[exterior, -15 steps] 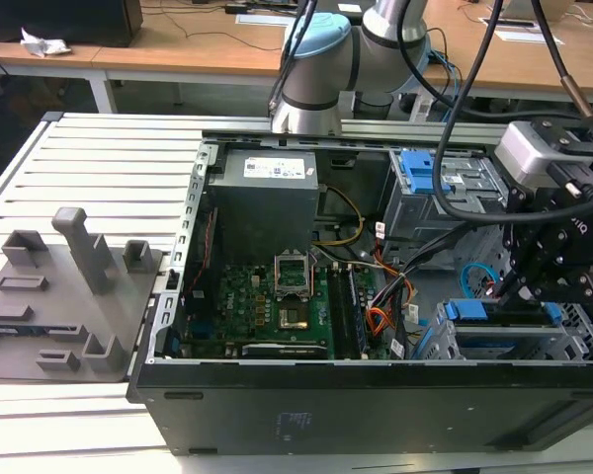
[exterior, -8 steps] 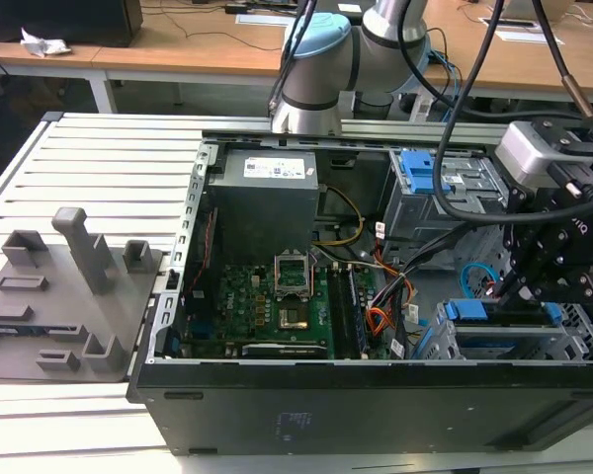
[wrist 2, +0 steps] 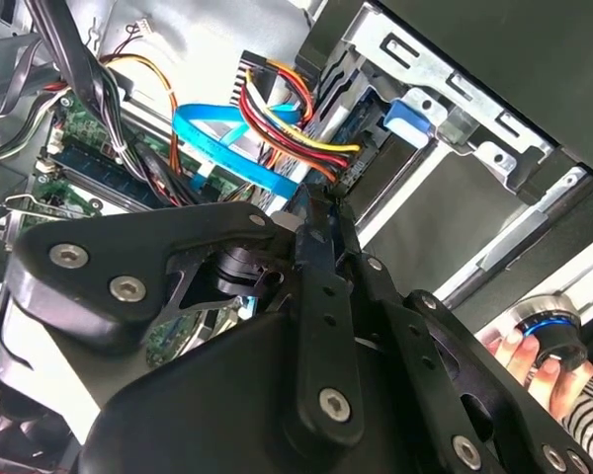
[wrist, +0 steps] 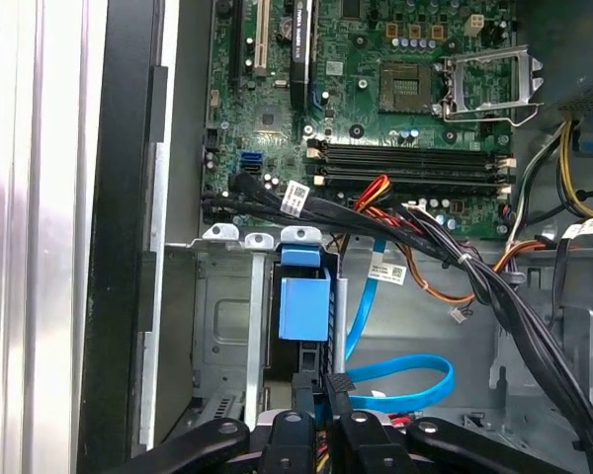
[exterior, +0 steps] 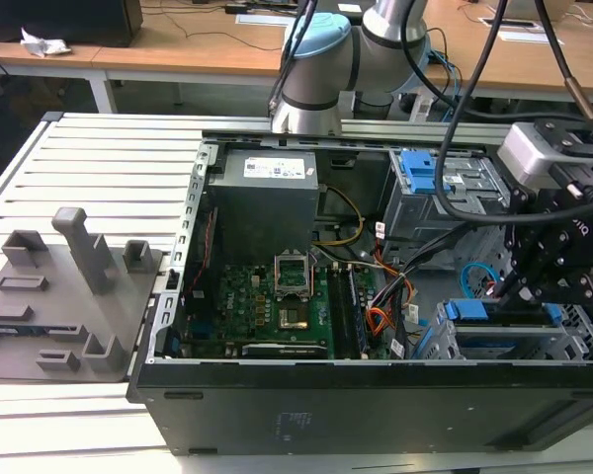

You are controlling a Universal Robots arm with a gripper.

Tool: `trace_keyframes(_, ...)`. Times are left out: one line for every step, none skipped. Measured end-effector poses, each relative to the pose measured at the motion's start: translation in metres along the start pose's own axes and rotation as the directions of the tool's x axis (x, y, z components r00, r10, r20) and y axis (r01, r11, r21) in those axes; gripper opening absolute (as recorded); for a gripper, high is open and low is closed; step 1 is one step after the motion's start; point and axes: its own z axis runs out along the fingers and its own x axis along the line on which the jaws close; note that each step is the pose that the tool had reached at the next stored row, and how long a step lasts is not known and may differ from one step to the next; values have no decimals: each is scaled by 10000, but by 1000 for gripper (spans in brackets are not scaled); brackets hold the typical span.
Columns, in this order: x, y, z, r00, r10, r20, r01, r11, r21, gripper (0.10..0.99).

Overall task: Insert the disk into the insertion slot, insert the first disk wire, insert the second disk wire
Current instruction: 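Insert the second disk wire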

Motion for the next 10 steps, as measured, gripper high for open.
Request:
trace_keyframes(2,-1,2,10000,1,0,-1,10000,-1,165)
trace_keyframes(6,-1,7,10000,0,6,0,10000,-1,165)
trace_keyframes(11,-3,18,10000,-2,20,2,10000,-1,165)
trace_keyframes(12,-4,32,10000,-3,24,3,10000,-1,165)
trace_keyframes(13,-4,43,10000,-2,19,2,10000,0,165)
trace_keyframes(13,-4,45,10000,-2,22,2,10000,-1,165)
trace_keyframes(13,-4,47,10000,-3,26,3,10000,-1,165)
trace_keyframes(12,-5,49,10000,-4,32,4,10000,1,165)
trace_keyframes(12,-5,51,10000,-3,34,3,10000,0,173)
trace_keyframes(12,-5,46,10000,-3,28,3,10000,-1,235)
